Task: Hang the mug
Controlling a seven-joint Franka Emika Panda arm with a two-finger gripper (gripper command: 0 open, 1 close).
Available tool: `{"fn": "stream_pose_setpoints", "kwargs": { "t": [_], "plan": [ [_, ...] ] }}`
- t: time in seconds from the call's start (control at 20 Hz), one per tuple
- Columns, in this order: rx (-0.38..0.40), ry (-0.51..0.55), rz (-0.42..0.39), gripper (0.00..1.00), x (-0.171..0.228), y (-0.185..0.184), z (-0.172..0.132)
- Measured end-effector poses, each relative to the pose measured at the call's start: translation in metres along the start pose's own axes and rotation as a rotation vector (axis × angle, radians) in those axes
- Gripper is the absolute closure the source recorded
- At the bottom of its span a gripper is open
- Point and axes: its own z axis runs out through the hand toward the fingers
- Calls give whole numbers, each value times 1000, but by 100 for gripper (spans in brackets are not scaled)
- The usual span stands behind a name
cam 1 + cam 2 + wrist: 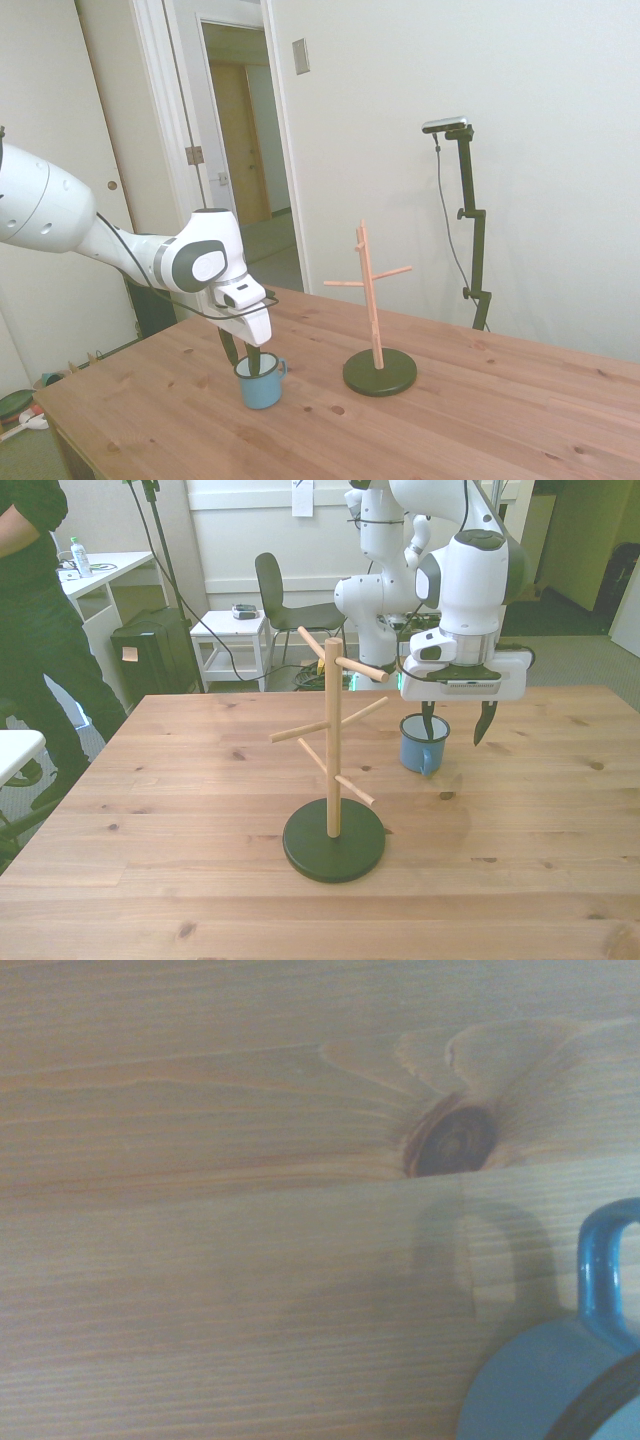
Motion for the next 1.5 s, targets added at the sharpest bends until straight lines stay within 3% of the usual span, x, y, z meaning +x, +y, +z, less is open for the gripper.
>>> {"fn": "stream_pose_setpoints", "kwargs": {
  "t": [1.2,1.5],
  "plan": [
    [2,12,-14,100,13,8,-4],
    [43,92,-3,100,24,22,-36]
  ]
}}
